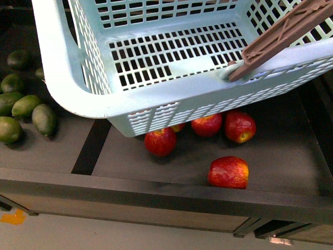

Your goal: Pick lemon and mango into basket

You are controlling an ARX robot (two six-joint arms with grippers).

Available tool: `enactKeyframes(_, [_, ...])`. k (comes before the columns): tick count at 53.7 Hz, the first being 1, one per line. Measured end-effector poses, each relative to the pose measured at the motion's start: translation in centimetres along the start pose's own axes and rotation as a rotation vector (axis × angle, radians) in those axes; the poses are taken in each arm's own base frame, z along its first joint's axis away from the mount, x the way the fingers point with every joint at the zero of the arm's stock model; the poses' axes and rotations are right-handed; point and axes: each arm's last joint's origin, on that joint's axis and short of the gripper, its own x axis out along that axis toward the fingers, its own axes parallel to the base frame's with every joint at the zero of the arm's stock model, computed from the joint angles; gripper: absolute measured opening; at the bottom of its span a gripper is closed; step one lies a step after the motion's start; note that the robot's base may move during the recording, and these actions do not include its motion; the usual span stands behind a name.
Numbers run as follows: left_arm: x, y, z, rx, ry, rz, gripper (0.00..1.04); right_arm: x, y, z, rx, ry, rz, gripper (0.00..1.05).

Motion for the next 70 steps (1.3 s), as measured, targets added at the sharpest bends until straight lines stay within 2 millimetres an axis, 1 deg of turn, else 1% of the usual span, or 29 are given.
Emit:
enactKeyframes(4, [0.0,0.0,0.0,0.000,0.000,0.000,0.07,-0.8,3.4,2.1,-0.009,-0.050,0.051,0.75])
enactKeyframes(12, [0.0,0.0,0.0,0.000,0.000,0.000,0.07,-1.5,8.3,5.0,-0.024,-0.121,0.121,0.75])
enactKeyframes(14, [0.0,0.0,0.0,0.000,0.000,0.000,0.07,-1.6,9.1,5.5,-0.028,-0.133,0.131,0.75])
enactKeyframes(15, [0.0,0.0,0.0,0.000,0.000,0.000,0.07,-1.7,9.9,6.0,-0.034,-0.144,0.143,0.75])
enactKeyframes(16, [0.0,0.0,0.0,0.000,0.000,0.000,0.07,-1.7,10.3,6.2,-0.037,-0.150,0.148,0.75])
enactKeyframes(17, [0.0,0.0,0.0,0.000,0.000,0.000,0.07,-1.8,11.4,6.8,-0.041,-0.165,0.164,0.75])
enactKeyframes(20, [0.0,0.0,0.0,0.000,0.000,0.000,0.07,-1.8,13.8,7.8,-0.062,-0.188,0.193,0.75])
enactKeyframes(22, [0.0,0.0,0.0,0.000,0.000,0.000,0.07,-1.4,15.4,8.2,-0.071,-0.194,0.214,0.75])
enactKeyframes(28, [0.0,0.0,0.0,0.000,0.000,0.000,0.07,0.1,19.2,8.7,-0.093,-0.186,0.266,0.75])
enactKeyframes(33, [0.0,0.0,0.0,0.000,0.000,0.000,0.07,0.9,22.1,9.3,-0.122,-0.185,0.297,0.75])
enactKeyframes(39, [0.0,0.0,0.0,0.000,0.000,0.000,0.07,1.8,24.9,9.9,-0.157,-0.187,0.310,0.75])
enactKeyframes(42, [0.0,0.0,0.0,0.000,0.000,0.000,0.07,2.4,25.8,9.7,-0.163,-0.173,0.305,0.75])
enactKeyframes(47, [0.0,0.0,0.0,0.000,0.000,0.000,0.07,3.1,26.6,9.1,-0.165,-0.148,0.301,0.76])
enactKeyframes(53, [0.0,0.0,0.0,0.000,0.000,0.000,0.07,3.4,27.0,8.6,-0.159,-0.128,0.290,0.92])
enactKeyframes(56, [0.0,0.0,0.0,0.000,0.000,0.000,0.07,3.4,27.0,8.4,-0.154,-0.124,0.286,0.97])
enactKeyframes(64, [0.0,0.0,0.0,0.006,0.000,0.001,0.07,3.4,26.4,8.5,-0.110,-0.142,0.242,0.96])
enactKeyframes(70, [0.0,0.0,0.0,-0.002,0.004,-0.002,0.07,2.5,25.1,8.7,-0.063,-0.177,0.156,0.96])
